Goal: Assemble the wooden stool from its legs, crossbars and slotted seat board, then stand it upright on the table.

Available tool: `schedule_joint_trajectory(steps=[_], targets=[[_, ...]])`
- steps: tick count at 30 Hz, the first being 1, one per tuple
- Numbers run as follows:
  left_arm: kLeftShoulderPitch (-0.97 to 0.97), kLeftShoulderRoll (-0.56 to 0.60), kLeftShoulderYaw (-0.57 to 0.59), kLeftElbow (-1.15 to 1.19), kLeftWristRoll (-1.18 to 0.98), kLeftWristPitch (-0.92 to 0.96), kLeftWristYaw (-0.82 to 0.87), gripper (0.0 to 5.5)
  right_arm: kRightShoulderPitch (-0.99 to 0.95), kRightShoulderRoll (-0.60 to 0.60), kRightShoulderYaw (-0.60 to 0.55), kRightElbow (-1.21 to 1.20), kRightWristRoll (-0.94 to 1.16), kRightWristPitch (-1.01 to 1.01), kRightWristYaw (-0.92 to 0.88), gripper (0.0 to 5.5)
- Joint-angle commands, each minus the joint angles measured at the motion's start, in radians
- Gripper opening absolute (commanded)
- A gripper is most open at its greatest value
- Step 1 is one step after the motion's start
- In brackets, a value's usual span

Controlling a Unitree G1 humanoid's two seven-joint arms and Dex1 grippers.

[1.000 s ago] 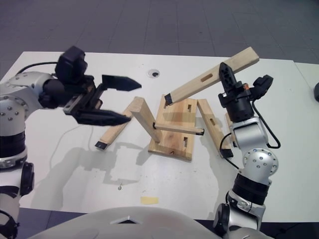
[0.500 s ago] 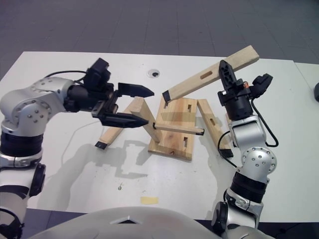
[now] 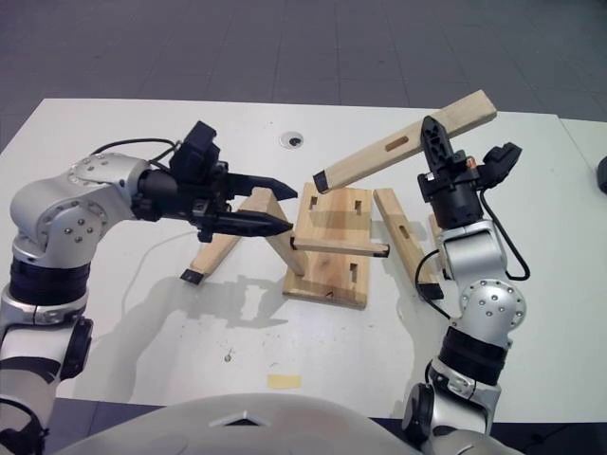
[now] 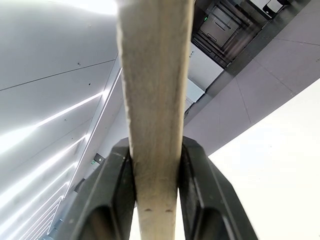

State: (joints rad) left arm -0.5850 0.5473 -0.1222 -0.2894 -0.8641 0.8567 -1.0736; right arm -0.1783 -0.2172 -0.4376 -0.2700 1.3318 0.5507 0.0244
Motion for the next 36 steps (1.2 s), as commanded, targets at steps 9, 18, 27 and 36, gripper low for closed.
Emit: schedule_joint_trajectory(steps=[9, 18, 27, 36], targets=[[0.150, 0.018, -0.112, -0.091, 0.344, -0.235, 0.197, 2.12, -0.082, -0.130, 0.117, -0.073, -0.541, -0.205, 0.061, 1.01], [0.175, -0.081, -0.090, -0.157, 0.384, -0.266, 0.425, 2.06, -0.015, -0.169, 0.212, -0.093, -0.804, -0.296, 0.165, 1.01], [0.194, -0.123, -0.131, -0.159, 0.426, -0.244, 0.497, 2.03, 0.004, -0.171, 0.207, -0.088, -0.800, -0.241, 0.234, 1.01], [0.189, -0.150, -0.136, -0.167, 0.417, -0.252, 0.506, 2.03, 0.069, -0.178, 0.264, -0.126, -0.825, -0.141, 0.275, 1.01]])
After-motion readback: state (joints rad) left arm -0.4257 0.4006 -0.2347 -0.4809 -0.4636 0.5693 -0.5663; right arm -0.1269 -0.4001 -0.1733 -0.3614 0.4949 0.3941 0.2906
